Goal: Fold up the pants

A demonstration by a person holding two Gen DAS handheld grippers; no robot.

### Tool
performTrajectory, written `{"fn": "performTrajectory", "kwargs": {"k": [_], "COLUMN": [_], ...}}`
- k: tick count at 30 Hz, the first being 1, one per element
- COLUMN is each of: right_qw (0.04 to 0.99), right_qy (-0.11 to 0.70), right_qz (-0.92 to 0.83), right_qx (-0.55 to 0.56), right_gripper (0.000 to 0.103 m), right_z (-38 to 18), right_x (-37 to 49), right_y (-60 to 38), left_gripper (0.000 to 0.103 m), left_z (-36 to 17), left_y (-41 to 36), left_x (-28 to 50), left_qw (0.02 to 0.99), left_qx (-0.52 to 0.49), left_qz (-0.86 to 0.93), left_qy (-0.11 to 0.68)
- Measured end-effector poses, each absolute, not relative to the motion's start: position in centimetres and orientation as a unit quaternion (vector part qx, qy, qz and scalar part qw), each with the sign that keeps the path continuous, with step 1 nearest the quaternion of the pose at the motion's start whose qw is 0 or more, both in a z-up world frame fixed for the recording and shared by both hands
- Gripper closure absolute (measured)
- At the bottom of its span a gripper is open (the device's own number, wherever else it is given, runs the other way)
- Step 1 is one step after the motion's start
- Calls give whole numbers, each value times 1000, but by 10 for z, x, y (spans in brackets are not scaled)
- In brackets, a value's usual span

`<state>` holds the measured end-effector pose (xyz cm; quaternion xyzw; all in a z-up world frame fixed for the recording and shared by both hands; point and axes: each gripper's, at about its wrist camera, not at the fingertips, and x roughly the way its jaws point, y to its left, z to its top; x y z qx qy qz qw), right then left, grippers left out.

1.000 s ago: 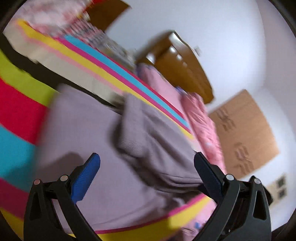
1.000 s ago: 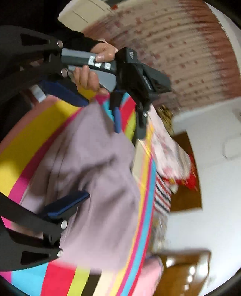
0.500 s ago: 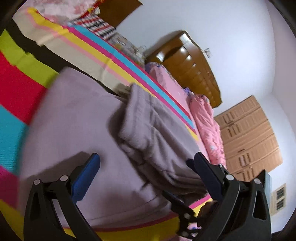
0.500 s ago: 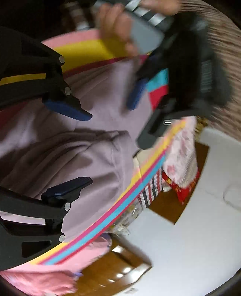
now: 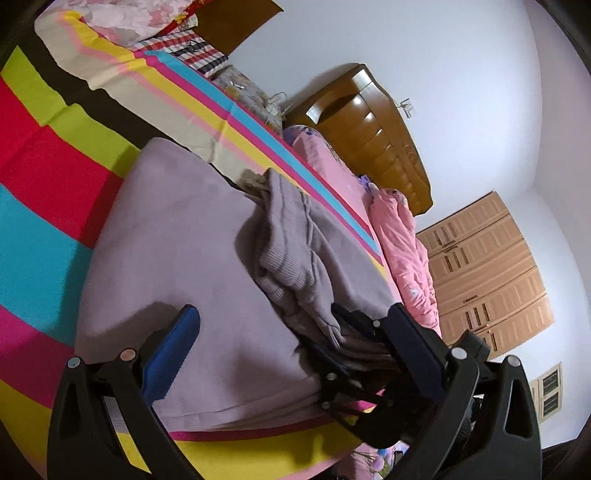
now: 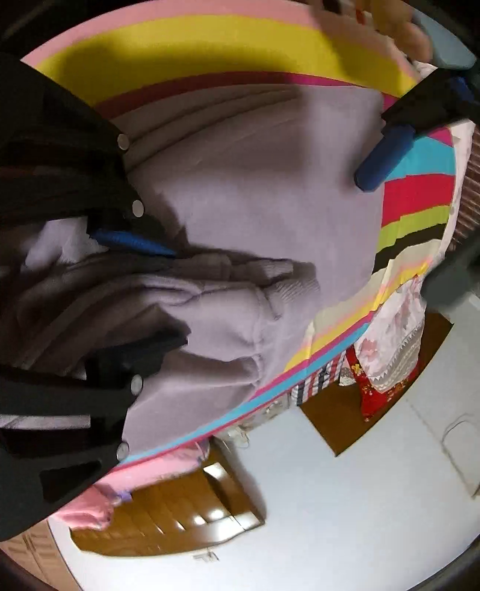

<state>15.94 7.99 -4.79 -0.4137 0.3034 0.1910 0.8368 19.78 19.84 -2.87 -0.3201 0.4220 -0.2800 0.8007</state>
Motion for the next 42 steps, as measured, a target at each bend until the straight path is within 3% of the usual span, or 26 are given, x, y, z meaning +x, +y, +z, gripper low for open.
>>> {"fn": "performTrajectory", "kwargs": {"k": [2, 6, 10, 20, 22, 23, 24, 26, 27, 31, 36, 42], "right_qw": [834, 850, 903, 927, 925, 922, 921, 924, 930, 965, 955, 947], "right_qy": [303, 273, 264, 218, 220, 225, 227, 220, 212, 196, 284, 319], "right_qz": [190, 184, 205, 212, 216, 217, 215, 213, 203, 128, 57, -5], "right_qx": [-420, -411, -270, -220, -220, -227, -231, -227, -221, -118, -68, -46], "right_gripper": [60, 84, 86, 86, 85, 85, 79, 53, 35, 16, 17, 17], "right_z": [-50, -51, -20, -2, -5, -9, -11, -8, -4, 14, -17, -34], "right_x": [160, 160, 163, 138, 141, 139, 138, 127, 119, 89, 60, 74], "right_y": [81, 83, 50, 28, 29, 31, 31, 25, 19, -41, -73, -63], "left_gripper": [2, 2, 2, 2, 5, 20, 41, 70, 72, 74, 72, 71], "left_z": [-30, -30, -28, -54, -59, -58, -59, -66, -73, -82, -82, -82], "left_y": [197, 197, 193, 127, 112, 101, 94, 89, 90, 97, 93, 97], "left_x": [197, 196, 204, 290, 302, 306, 307, 309, 309, 304, 304, 307], "left_qw": [802, 798, 763, 642, 625, 631, 650, 680, 679, 676, 679, 678], "left_qx": [-318, -322, -360, -454, -455, -435, -410, -370, -373, -390, -385, -386], "left_qz": [-279, -280, -321, -394, -407, -408, -388, -345, -337, -349, -347, -341], "left_qy": [422, 425, 430, 475, 486, 497, 509, 530, 535, 519, 521, 525]}}
